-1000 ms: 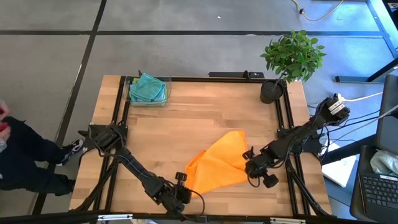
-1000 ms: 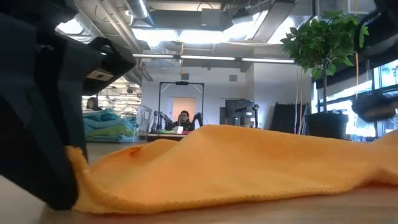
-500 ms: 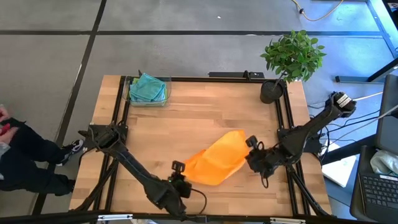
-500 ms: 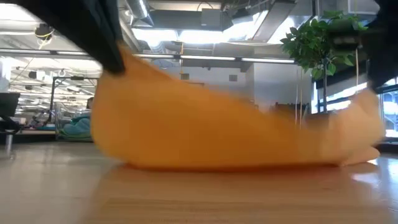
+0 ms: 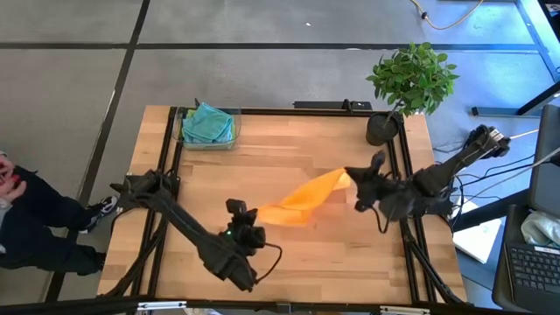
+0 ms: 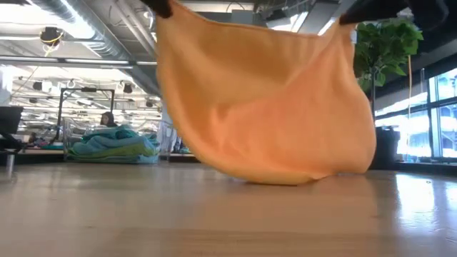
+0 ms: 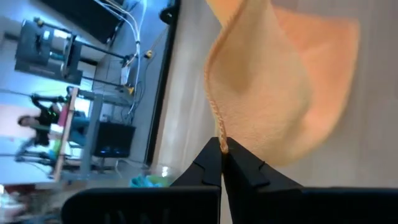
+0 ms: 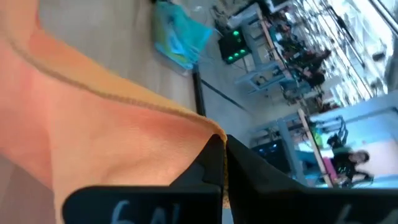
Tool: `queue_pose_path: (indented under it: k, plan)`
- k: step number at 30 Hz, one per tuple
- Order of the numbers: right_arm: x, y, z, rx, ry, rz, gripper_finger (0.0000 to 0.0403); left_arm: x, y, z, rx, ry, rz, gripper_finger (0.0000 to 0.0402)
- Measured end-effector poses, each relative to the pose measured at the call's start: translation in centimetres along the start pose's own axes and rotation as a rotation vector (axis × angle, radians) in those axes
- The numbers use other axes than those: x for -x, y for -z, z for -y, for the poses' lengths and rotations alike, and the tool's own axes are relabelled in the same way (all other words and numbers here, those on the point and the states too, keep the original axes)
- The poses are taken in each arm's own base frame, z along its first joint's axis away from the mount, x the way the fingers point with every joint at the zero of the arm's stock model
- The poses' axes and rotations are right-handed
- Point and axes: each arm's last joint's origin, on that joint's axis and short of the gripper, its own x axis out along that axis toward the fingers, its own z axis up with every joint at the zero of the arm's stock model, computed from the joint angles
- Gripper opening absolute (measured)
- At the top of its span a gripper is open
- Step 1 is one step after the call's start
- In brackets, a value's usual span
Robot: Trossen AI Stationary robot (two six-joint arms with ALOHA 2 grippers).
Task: Fold microfiber towels
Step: Fold the orange microfiber cloth
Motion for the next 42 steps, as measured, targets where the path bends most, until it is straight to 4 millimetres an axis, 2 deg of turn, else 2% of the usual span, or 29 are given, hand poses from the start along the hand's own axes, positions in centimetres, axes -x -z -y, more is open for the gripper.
queue_pose_path:
  k: [3,7,12,16,23,27,30,32,35,36,39,42]
  plan:
    - [0.3,0.4,1.2,-0.028,0.016,0.011,0.0007,0.6,-0.4,-0.9,0.057,-0.001,0.033,0.0]
    - [1.1,0.5,2.5,-0.072,0.036,0.056,0.0007,2.4,-0.9,-1.8,0.101,0.001,0.112,0.0]
    - [2.5,0.6,2.8,-0.132,-0.187,0.195,0.0007,5.7,-1.5,-2.7,0.155,0.051,0.207,0.0]
    - [3.1,0.7,2.9,-0.181,-0.229,0.227,0.0007,8.5,-1.4,-3.1,0.215,0.118,0.266,0.0]
    - [5.1,-0.6,3.7,-0.246,-0.76,0.441,0.0007,13.7,-0.8,-3.9,0.31,0.233,0.409,0.0]
    - [5.9,-1.1,4.5,-0.309,-0.946,0.473,0.0007,15.2,-0.7,-4.2,0.359,0.271,0.452,0.0]
    - [6.1,-1.2,5.0,-0.343,-0.945,0.468,0.0007,15.2,-0.7,-4.3,0.386,0.244,0.47,0.0]
    - [5.6,-0.7,4.9,-0.359,-0.805,0.38,0.0007,14.4,-0.4,-4.2,0.395,0.193,0.47,0.0]
    - [3.9,1.1,4.0,-0.347,-0.433,0.137,0.0007,11.4,-0.5,-3.1,0.401,0.141,0.384,0.0]
    - [3.5,1.8,3.6,-0.312,-0.362,0.074,0.0007,10.1,-0.5,-2.6,0.386,0.135,0.33,0.0]
    - [2.9,2.6,2.9,-0.257,-0.389,-0.01,0.0007,7.0,-0.5,-1.7,0.386,0.169,0.147,0.0]
    - [2.8,2.7,2.9,-0.31,-0.351,-0.026,0.0007,4.8,-0.4,-1.3,0.402,0.172,0.031,0.0]
